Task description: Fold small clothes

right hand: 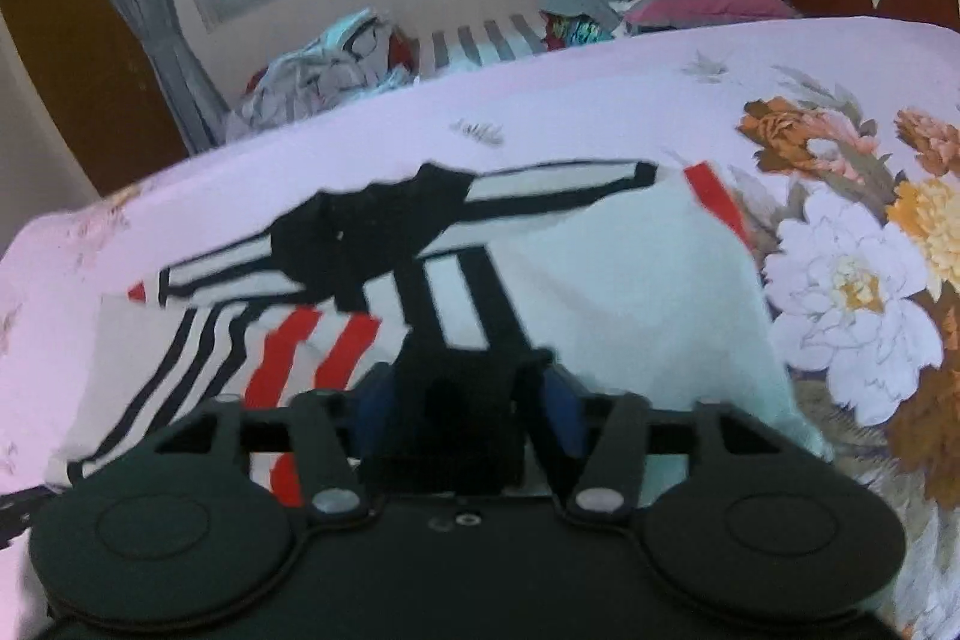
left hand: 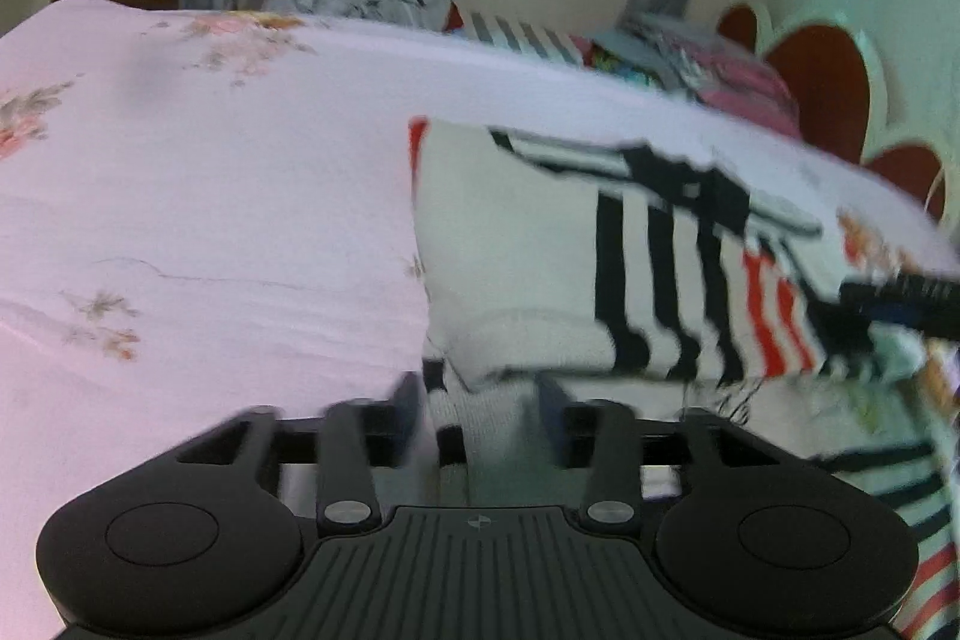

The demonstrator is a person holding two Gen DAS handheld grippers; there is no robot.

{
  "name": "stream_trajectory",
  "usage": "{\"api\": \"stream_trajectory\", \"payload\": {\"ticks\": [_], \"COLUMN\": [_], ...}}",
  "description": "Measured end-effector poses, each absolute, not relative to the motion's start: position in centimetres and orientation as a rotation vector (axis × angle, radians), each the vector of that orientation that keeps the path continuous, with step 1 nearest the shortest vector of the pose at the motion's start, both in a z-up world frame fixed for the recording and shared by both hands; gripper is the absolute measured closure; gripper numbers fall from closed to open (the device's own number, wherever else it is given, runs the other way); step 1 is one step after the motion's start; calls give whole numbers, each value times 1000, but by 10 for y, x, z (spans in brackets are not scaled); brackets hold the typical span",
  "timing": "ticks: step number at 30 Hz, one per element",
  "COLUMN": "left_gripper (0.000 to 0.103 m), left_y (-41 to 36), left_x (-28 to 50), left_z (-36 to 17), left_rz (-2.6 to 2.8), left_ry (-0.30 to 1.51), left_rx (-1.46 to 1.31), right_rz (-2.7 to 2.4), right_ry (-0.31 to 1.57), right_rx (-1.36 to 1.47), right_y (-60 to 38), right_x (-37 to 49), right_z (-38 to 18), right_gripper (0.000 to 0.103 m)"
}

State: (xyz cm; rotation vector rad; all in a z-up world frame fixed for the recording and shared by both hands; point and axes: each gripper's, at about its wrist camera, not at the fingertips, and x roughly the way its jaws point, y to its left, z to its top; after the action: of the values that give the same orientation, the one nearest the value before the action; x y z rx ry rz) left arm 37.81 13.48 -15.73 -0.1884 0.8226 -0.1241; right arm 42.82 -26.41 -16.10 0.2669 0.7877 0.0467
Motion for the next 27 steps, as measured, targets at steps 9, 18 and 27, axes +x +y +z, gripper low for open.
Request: {"api": "stream_trajectory", "payload": {"ticks": [9, 18, 27], "left_gripper": [44, 72, 72], "left_y": [141, 135, 133], "left_x": [453, 519, 518], "left_z": [-167, -201, -198], "left_rz": [-37, 29, 81], "left_ry": [800, 810, 769], "left_rx": [-302, -297, -286], "right_rz": [31, 39, -25], "right_ry": [853, 764, 782], "right_rx": [309, 177, 106], "right_y": [-266, -251, -262], "right_x": [448, 452, 455], "right_z": [-182, -167, -176], "right_gripper": [69, 97, 84]}}
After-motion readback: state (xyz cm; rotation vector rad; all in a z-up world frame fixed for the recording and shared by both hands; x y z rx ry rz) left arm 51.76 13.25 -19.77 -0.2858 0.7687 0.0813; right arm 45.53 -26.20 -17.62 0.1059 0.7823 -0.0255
